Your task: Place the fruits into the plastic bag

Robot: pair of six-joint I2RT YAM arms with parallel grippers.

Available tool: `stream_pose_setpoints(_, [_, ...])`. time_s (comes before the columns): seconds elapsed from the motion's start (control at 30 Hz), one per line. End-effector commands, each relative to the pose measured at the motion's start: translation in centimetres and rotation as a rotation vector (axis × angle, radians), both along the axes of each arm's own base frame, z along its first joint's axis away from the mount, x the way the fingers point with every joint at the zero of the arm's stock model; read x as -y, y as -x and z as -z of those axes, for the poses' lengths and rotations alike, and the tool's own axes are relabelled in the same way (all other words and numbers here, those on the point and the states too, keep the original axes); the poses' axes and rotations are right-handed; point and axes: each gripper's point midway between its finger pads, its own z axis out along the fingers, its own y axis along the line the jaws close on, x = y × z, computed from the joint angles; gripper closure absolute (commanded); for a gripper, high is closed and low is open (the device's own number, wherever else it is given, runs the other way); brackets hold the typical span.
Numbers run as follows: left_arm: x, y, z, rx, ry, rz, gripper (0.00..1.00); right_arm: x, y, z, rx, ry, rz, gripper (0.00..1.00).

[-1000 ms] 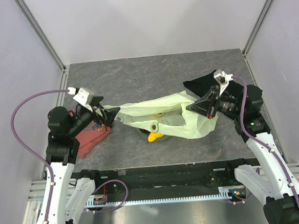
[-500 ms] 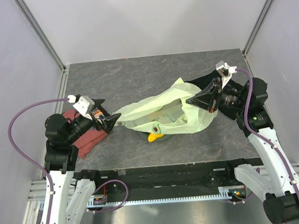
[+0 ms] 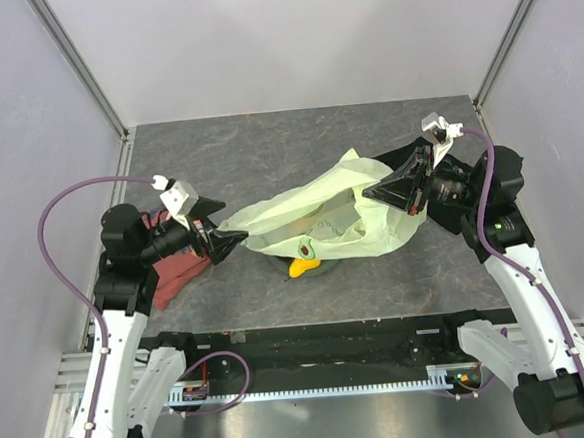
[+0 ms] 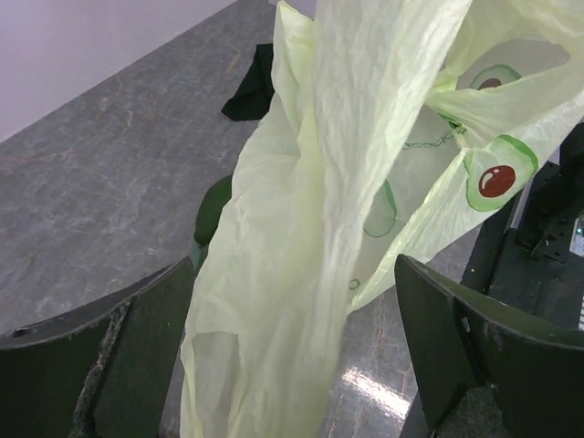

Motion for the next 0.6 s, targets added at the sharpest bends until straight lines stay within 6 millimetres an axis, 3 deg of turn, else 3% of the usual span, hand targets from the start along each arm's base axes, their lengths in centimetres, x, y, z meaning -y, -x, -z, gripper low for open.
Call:
stream_pose_setpoints(0.0, [0.9, -0.7, 1.1, -0.071, 0.0, 0.048, 0.13, -0.1, 0.5, -2.1, 0.09, -0.004, -0.029, 1.0])
stream_pose_setpoints(0.07, [1.4, -0.7, 1.8, -0.113, -0.003, 0.068, 0.25, -0.1, 0.1, -1.7, 0.087, 0.005, -0.018, 1.0])
stream_pose_setpoints(0.17, [2.2, -0.6, 2.2, -0.15, -0.007, 0.103, 0.7, 0.2, -1.1, -0.5, 0.081, 0.032, 0.035, 1.0])
stream_pose_setpoints(0.2, [2.3, -0.6, 2.1, -0.148, -0.007, 0.105, 0.92, 0.2, -1.6, 0.1, 0.057, 0.041, 0.047, 1.0])
stream_pose_setpoints(0.23, [2.4, -0.5, 2.1, -0.146, -0.01, 0.105, 0.99, 0.2, -2.1, 0.4, 0.052, 0.044, 0.06, 1.0])
stream_pose_setpoints(0.4, [2.0, -1.7, 1.4, -0.114, -0.001, 0.018, 0.99, -1.3, -5.0, 1.7, 0.059, 0.094, 0.115, 1.0])
stream_pose_setpoints(0.43, [1.8, -1.9, 1.2, -0.117, 0.01, -0.008, 0.99, -1.2, -6.4, 2.2, 0.041, 0.118, 0.185, 1.0])
stream_pose_setpoints(0.57, [0.4, -3.5, -0.9, -0.034, 0.018, -0.138, 0.98, -3.2, -9.9, 1.4, 0.09, 0.205, 0.268, 0.98])
